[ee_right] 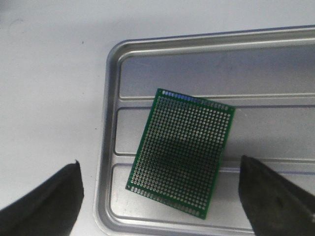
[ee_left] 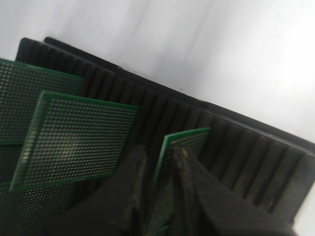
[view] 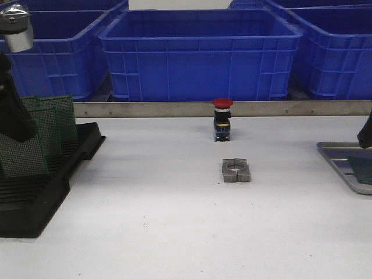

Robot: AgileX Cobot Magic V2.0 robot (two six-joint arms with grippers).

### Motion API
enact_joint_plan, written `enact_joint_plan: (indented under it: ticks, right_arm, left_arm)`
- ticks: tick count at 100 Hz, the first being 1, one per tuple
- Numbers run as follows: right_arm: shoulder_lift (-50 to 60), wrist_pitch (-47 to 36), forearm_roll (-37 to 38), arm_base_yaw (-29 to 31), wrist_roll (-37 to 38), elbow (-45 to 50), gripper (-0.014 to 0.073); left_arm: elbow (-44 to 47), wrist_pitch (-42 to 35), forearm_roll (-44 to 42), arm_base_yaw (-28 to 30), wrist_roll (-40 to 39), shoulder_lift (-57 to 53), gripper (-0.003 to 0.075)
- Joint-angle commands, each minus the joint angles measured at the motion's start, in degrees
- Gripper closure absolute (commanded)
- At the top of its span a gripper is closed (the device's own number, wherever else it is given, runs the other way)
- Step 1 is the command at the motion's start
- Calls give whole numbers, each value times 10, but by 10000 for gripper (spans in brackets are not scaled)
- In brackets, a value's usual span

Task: Place circuit board on tray
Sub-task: 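Grasp another green board in the rack with the left gripper and lift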

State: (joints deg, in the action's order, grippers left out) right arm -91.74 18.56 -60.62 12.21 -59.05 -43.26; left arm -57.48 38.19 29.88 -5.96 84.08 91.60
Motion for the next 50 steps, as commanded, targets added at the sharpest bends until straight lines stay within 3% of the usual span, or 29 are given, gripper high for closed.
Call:
enact_joint_plan:
  ticks: [1, 32, 50]
  right_arm:
    - [19, 3, -10, 2, -4, -17, -58]
    - [19, 20, -10, 1, -4, -17, -58]
    - [19, 60, -10, -1, -42, -17, -58]
  left_arm:
    - [-20, 2, 24, 0, -15, -20, 740]
    - [-112, 152, 30, -15, -15, -42, 740]
    - [-122, 192, 85, -36, -15, -42, 740]
